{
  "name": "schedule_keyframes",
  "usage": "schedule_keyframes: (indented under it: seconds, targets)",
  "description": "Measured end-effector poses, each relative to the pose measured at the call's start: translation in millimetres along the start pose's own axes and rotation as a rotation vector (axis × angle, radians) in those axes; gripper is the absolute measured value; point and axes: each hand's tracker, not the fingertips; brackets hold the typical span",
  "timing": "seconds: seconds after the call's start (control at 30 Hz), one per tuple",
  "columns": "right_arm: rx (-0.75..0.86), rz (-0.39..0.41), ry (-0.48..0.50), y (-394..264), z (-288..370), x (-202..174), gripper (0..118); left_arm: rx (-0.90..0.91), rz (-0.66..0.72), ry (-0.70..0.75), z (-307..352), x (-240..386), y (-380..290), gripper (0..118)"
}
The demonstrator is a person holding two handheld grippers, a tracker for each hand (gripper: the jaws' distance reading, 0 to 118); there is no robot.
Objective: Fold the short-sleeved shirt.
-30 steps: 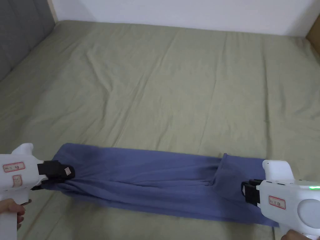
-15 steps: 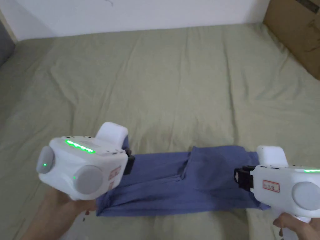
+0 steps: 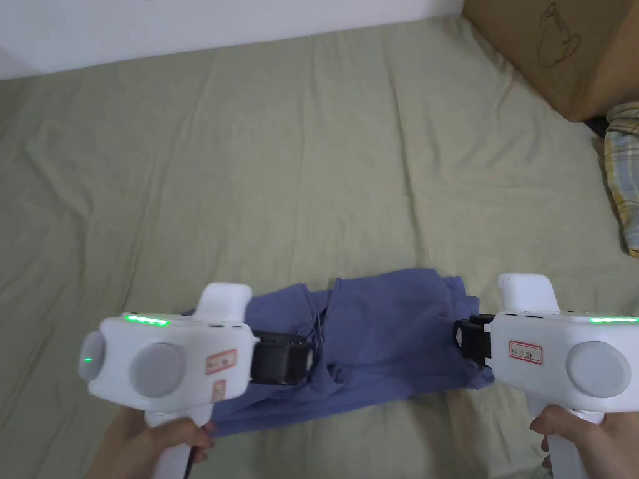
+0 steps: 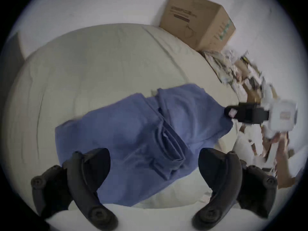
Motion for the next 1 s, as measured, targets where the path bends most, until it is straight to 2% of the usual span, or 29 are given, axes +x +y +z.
schedule_keyframes:
  seconds: [0.03,0.07,0.1,0.13,0.17,0.2,0.27,0.57,0.77,0.9,1.0]
  targets:
    - [0.001,0.006,0.002,0,0,-1,0,0.033,0.048,-0.009,9,-10,2,98]
    - [0.000,0.013,0.003,0,0,-2,0,0.069,0.114,-0.026,17,-22,4,85]
    - [0.000,0.018,0.005,0,0,-3,0,0.101,0.172,-0.035,25,-22,7,66]
    - [0.001,0.020,0.006,0,-1,-3,0,0.129,0.228,-0.037,29,-30,8,35]
    - [0.002,0.020,0.009,0,-2,-4,0,0.157,0.285,-0.017,32,-39,9,12]
    - [0.003,0.019,0.013,0,-2,-5,0,0.170,0.306,0.009,30,-44,10,3]
    - [0.003,0.012,0.026,0,-4,-5,0,0.160,0.306,0.080,22,-51,11,4]
    - [0.007,-0.004,0.039,1,-3,-1,0,-0.058,0.192,-0.058,-52,2,-10,3]
    - [0.000,-0.001,0.027,-2,2,5,0,-0.027,0.206,-0.149,-50,22,-10,3]
    - [0.000,-0.012,0.025,-3,3,5,0,-0.055,0.110,-0.128,-57,46,-15,3]
    - [-0.003,-0.006,0.026,-5,3,3,0,-0.079,0.092,-0.155,-63,57,-22,3]
